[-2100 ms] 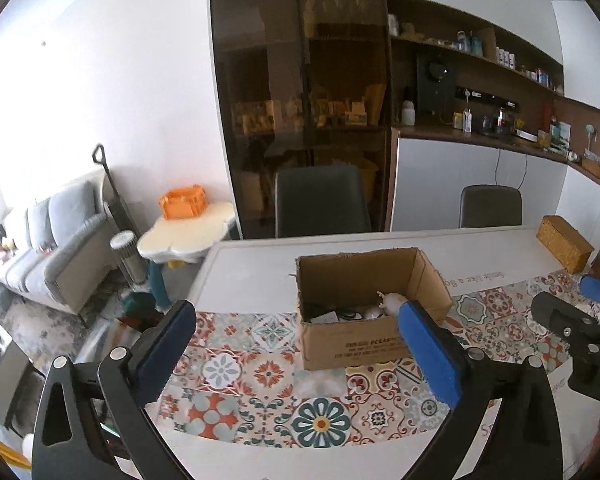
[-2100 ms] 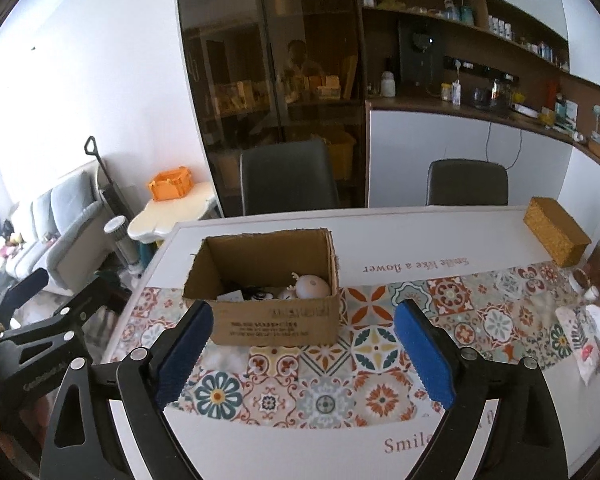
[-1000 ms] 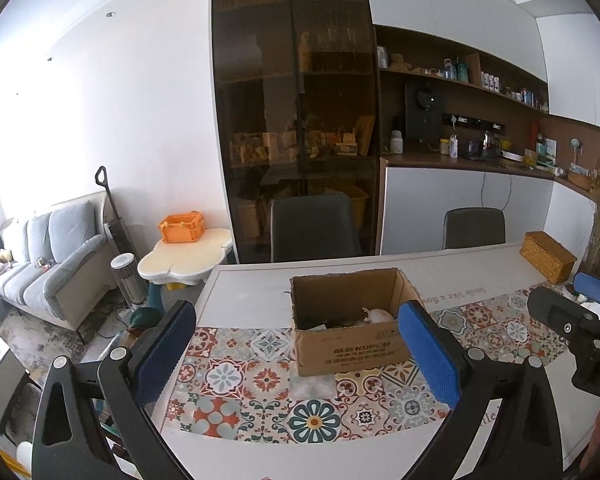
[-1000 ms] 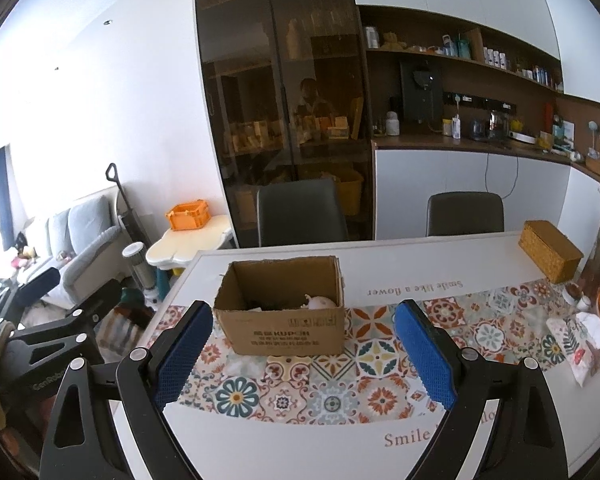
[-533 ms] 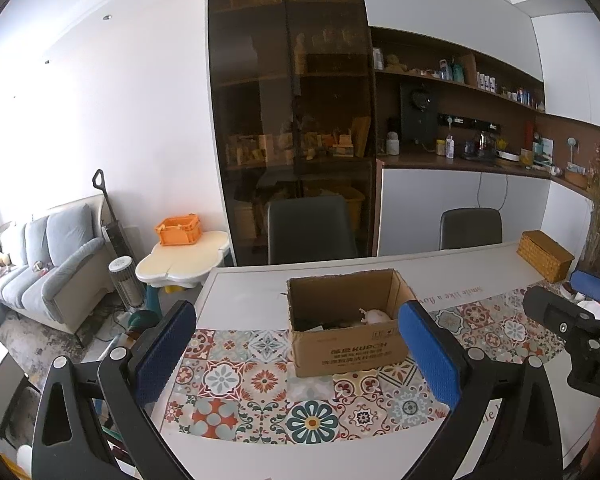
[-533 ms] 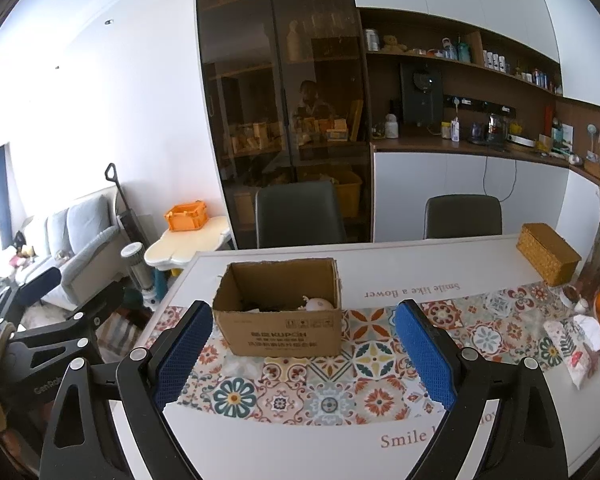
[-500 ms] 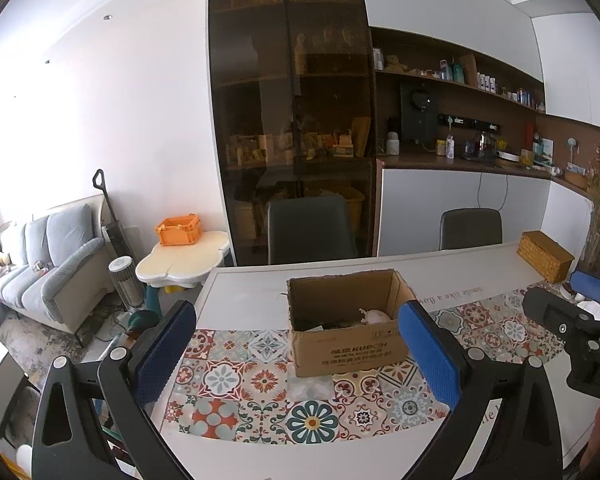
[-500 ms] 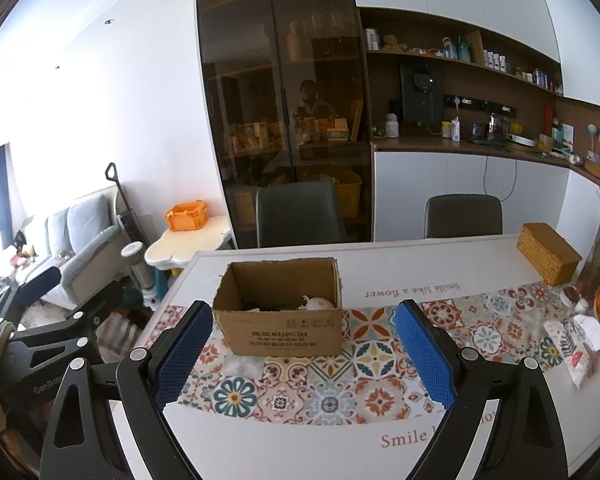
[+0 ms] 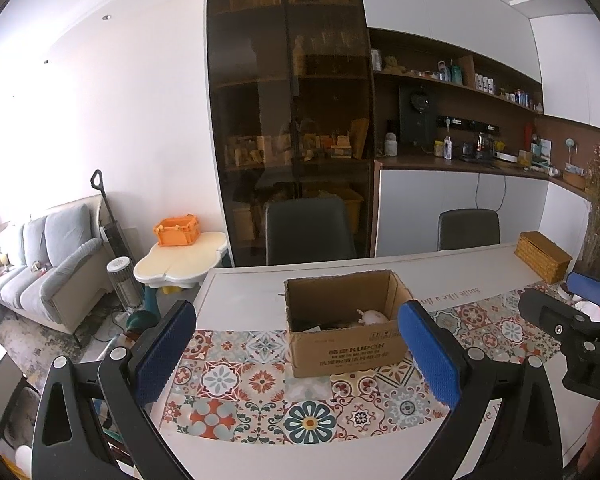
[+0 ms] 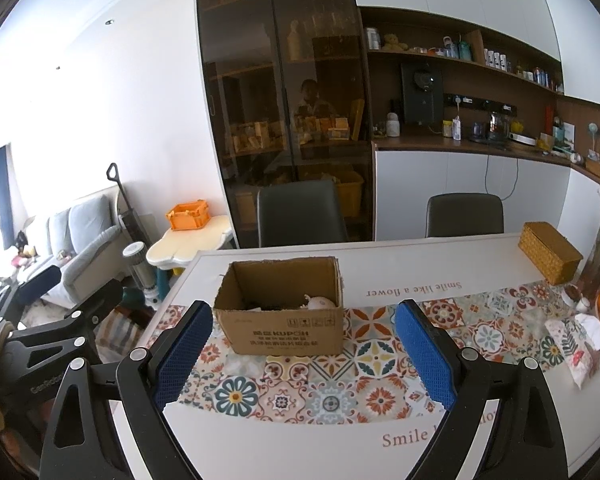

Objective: Organize rigid objects

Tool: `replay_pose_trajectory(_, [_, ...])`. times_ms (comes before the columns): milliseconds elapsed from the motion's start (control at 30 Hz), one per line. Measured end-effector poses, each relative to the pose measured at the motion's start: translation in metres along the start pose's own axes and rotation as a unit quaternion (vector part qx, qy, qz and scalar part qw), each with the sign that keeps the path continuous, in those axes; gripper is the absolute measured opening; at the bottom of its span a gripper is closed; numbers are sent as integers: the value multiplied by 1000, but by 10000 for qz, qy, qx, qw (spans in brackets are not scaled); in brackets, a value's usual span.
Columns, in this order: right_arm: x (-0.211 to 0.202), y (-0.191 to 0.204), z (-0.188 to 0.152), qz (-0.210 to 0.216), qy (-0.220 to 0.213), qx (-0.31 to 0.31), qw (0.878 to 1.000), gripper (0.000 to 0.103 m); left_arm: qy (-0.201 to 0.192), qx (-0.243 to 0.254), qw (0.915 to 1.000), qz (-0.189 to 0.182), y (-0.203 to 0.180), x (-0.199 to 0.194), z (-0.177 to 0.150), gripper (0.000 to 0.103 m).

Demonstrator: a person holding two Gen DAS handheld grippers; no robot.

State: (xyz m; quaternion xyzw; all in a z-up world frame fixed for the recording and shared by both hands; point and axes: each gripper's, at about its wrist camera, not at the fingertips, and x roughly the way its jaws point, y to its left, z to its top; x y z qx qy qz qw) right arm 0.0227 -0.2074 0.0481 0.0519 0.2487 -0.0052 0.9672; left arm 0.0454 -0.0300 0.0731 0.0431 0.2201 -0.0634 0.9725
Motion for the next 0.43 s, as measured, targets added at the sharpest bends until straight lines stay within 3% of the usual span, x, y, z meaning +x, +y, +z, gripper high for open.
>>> replay_pose_trajectory(433, [1, 3, 1, 5, 23, 9, 10000, 93, 26, -16, 10000, -64, -4, 1, -1, 103])
